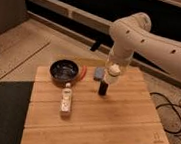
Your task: Place the ceramic cup over the eraser
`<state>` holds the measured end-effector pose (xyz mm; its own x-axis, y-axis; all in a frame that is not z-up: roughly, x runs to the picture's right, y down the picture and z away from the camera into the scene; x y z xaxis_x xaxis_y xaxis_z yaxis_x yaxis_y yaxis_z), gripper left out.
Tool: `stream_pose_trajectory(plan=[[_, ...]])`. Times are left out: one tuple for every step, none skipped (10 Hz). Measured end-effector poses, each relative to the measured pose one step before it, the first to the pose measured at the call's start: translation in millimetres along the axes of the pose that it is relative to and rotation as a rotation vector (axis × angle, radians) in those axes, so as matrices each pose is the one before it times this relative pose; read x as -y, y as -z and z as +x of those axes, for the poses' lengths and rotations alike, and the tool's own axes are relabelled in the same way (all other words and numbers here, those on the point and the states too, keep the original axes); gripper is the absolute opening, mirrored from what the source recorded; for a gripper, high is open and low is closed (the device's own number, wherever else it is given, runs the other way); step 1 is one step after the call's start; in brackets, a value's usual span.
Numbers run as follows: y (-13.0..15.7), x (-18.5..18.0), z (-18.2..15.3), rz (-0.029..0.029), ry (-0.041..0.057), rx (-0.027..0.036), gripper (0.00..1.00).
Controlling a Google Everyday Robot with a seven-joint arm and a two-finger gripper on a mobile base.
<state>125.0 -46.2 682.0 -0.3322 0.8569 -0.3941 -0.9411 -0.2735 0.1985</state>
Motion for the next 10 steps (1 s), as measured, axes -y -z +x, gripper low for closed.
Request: stream_pose_trajectory(plan=[[-2.50,-1.16,0.64,0.00046,-0.00128,-0.00113,0.00],[-2.85,-0.70,0.49,-0.00064,0.00006,-0.00073,0.00],[-2.06,-1.90,-0.69,-0.00424,0.00311,0.00416,0.00],[-4.30,-1.03,-3.06,-0.01042,0.00113,0.01082,0.00],[-2.22,0.76,-1.91,-0.00495,-0.00075,0.00563,0.00],[-3.51,0.71,-3.33,-0.00906,0.00354,0.01066,0.00],[-2.57,-0.42,-2.65,-0.01066,0.00388,0.00881,0.00],[-4.28,-0.21,-2.95,-0.01592,0.00203,0.00878,0.00],[-3.52,-1.37,-0.62,-0.01454,0.00103,0.00336,0.00],[-7.69,-4.92,4.02,-0.02756,0.00401,-0.00410,0.00]])
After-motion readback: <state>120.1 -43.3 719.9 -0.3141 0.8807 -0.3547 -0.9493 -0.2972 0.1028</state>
